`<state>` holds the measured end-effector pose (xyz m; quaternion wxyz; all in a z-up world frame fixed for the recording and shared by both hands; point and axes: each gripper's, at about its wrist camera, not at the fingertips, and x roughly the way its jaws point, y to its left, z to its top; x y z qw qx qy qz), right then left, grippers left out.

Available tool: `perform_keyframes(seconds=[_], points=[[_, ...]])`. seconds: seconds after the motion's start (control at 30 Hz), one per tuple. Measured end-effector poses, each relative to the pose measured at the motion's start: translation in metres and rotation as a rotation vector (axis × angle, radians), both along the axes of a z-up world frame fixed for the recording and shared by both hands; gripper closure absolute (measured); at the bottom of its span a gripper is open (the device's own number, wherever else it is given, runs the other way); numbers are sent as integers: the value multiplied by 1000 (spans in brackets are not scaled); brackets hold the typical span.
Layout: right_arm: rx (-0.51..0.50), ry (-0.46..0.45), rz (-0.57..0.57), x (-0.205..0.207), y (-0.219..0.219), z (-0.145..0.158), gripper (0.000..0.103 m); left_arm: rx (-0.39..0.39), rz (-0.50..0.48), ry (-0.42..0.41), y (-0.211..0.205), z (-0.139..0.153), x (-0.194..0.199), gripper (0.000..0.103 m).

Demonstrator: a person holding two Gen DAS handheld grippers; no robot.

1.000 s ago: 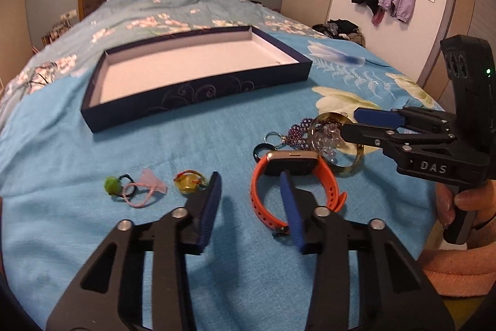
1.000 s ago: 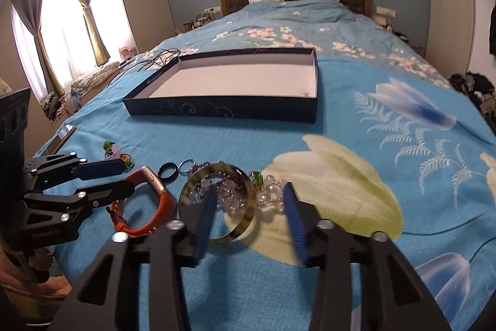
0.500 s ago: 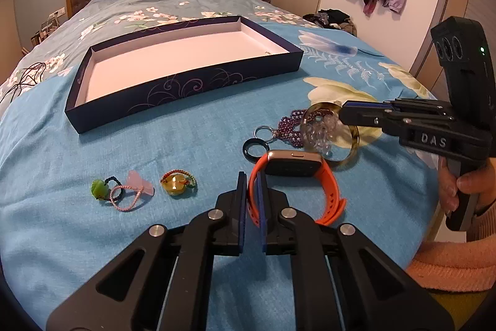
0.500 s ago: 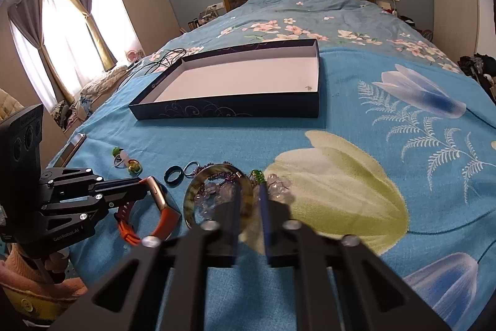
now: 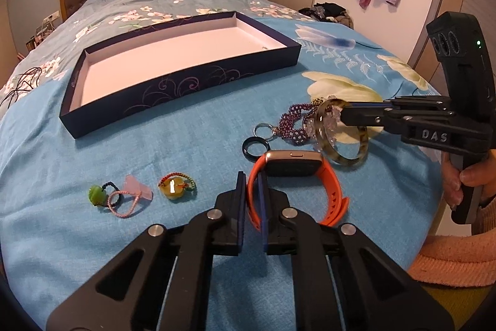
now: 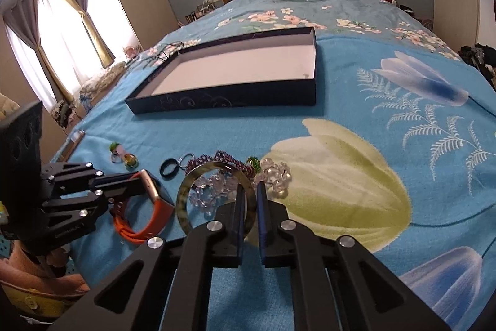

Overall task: Organize jewelry
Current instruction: 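Carry the watch band with the left tool while the right tool carries the bangle into the box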

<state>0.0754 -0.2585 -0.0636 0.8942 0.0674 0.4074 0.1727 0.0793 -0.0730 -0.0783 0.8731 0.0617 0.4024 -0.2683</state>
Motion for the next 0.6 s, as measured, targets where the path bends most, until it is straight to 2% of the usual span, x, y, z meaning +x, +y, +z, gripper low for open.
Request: perform_keyframes(seconds=[0.33, 0.6], points=[[42, -82, 28, 12, 2, 35, 97, -124, 84, -35, 35, 33, 13, 95], [-1, -139, 54, 68, 18, 59, 97, -129, 207, -74, 65, 60, 63, 95]])
